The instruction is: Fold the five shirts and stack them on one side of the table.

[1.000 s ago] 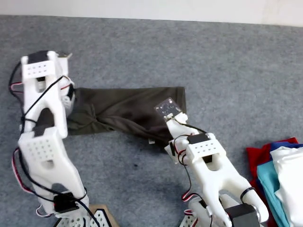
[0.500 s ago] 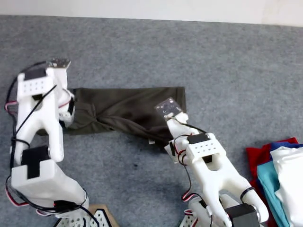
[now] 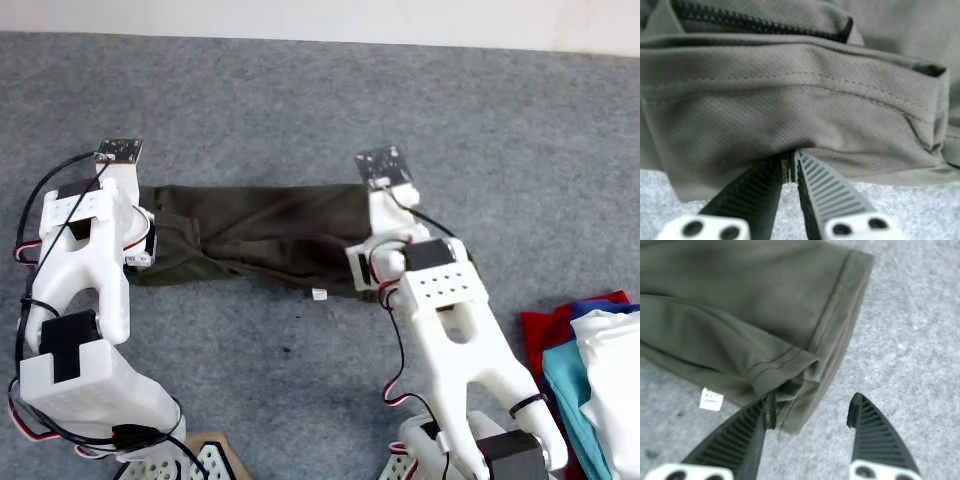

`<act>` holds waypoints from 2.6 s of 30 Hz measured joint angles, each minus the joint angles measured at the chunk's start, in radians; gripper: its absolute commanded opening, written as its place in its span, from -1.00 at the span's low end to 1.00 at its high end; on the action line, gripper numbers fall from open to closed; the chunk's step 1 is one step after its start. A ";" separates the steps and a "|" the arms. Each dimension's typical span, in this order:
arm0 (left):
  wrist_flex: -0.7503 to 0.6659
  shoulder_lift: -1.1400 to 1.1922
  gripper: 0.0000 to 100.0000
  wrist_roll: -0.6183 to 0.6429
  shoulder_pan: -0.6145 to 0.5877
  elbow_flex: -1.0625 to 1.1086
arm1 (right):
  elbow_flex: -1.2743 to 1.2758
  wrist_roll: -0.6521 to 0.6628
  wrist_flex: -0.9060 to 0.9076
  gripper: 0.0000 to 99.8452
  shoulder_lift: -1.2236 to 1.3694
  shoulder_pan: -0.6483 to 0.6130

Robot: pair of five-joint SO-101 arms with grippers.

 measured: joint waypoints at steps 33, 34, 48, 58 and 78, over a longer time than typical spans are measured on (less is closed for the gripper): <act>-0.012 0.000 -0.92 0.000 0.000 0.005 | -0.230 -0.215 -0.195 -0.52 0.529 0.086; -0.012 0.000 -0.92 0.000 0.000 0.005 | -0.230 -0.215 -0.195 -0.52 0.534 0.095; -0.012 0.000 -0.92 0.000 0.000 0.005 | -0.290 -0.216 -0.235 -1.00 0.626 0.101; -0.012 0.000 -0.92 0.003 0.002 0.005 | -0.328 -0.216 -0.189 -0.99 0.643 0.101; 0.020 -0.132 -0.91 0.198 -0.032 -0.077 | -0.609 -0.075 0.044 -0.99 0.664 0.540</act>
